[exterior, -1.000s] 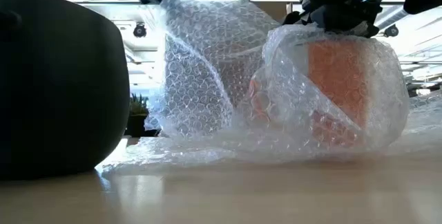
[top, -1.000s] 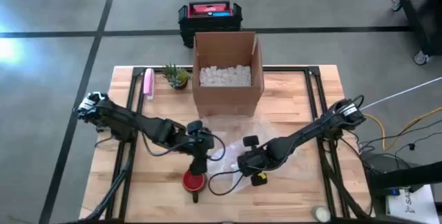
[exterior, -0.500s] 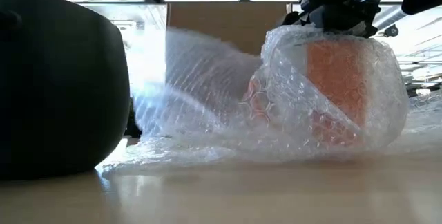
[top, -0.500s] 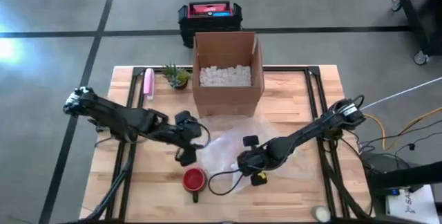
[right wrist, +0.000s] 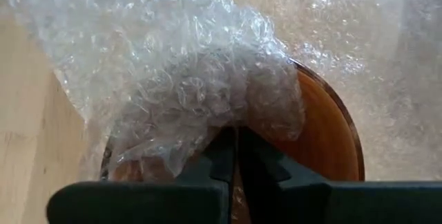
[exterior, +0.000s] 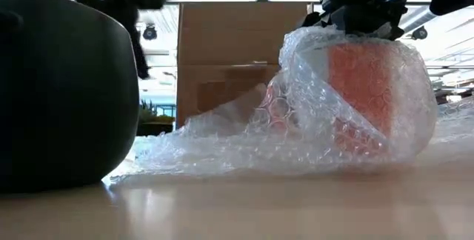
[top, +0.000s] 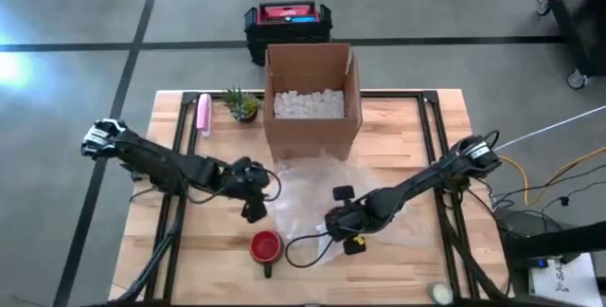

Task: Wrap mug
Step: Wrap the orange mug with the bubble wrap on top

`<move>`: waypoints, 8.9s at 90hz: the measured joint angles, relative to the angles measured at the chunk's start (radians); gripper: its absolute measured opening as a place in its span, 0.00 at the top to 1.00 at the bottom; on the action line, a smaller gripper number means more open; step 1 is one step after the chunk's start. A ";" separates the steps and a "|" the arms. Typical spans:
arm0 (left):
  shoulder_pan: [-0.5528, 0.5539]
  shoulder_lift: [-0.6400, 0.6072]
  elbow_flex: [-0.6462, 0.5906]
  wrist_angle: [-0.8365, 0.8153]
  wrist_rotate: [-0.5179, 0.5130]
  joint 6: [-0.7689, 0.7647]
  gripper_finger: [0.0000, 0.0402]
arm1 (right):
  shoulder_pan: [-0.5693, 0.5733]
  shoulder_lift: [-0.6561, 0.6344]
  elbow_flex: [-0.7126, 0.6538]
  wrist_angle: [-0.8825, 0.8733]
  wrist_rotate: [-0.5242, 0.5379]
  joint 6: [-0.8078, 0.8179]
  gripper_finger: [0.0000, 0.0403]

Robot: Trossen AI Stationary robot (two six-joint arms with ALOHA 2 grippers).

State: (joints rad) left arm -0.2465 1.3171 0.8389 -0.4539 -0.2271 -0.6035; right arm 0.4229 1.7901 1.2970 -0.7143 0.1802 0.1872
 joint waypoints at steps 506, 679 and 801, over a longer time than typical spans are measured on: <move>-0.026 0.697 0.482 0.652 0.209 0.332 0.81 | 0.094 -0.212 0.059 -0.144 0.028 0.101 0.99; -0.101 0.642 0.834 -0.432 -0.052 0.257 0.81 | 0.185 -0.187 -0.257 0.107 0.020 0.274 0.99; -0.084 0.827 0.624 0.731 0.135 0.382 0.81 | 0.183 -0.202 -0.018 -0.282 -0.050 0.273 0.99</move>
State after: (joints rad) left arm -0.3305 2.1441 1.4624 0.2775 -0.0917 -0.2211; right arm 0.6060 1.5881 1.2790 -0.9960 0.1299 0.4606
